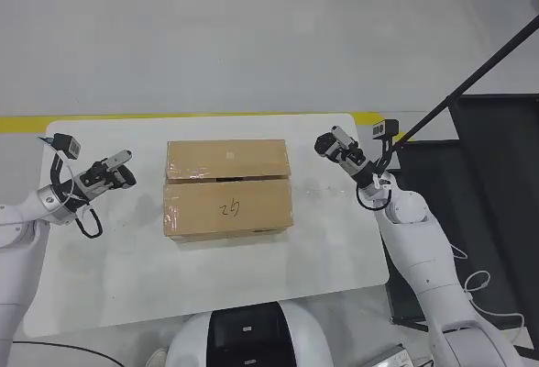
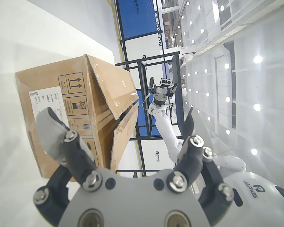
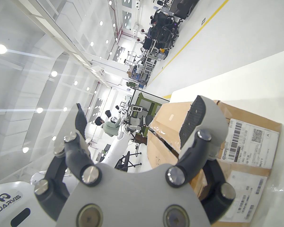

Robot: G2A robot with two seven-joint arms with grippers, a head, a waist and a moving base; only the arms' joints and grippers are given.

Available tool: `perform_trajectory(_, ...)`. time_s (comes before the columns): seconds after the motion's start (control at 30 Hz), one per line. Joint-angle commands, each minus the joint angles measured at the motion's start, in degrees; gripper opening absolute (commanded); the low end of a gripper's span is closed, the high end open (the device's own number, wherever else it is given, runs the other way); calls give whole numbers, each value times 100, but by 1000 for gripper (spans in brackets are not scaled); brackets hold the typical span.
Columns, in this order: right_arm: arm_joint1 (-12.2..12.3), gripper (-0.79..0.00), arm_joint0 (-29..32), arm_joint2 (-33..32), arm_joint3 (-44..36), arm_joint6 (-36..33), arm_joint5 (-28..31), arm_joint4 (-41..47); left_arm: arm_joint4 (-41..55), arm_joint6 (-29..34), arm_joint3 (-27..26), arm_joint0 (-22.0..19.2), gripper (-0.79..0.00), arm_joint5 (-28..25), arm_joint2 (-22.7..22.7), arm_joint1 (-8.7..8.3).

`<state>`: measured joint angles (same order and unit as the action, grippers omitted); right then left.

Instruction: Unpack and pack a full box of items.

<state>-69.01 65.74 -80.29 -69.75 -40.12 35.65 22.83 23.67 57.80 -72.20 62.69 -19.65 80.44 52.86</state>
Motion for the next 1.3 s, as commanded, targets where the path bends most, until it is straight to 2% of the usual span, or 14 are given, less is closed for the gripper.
perform_trajectory(0.0,0,0,0,0,0,0,0,0,0,0,0,0,0,0,0,0)
perform_trajectory(0.23,0,-1,0,0,0,0,0,0,0,0,0,0,0,0,0,0)
perform_trajectory(0.37,-18,0,-43,131,-48,80,-431,-54,0,0,0,0,0,0,0,0)
perform_trajectory(0.67,-89,0,-491,708,381,-646,-1302,-38,0,0,0,0,0,0,0,0)
perform_trajectory(0.83,-105,0,-681,755,624,-918,-1289,163,0,0,0,0,0,0,0,0)
perform_trajectory(1.03,47,0,-535,359,277,-1755,-1137,184,0,0,0,0,0,0,0,0)
perform_trajectory(1.17,161,0,-390,177,81,-2874,-1465,424,0,0,0,0,0,0,0,0)
perform_trajectory(1.27,226,0,-345,79,125,-3114,-1586,265,0,0,0,0,0,0,0,0)
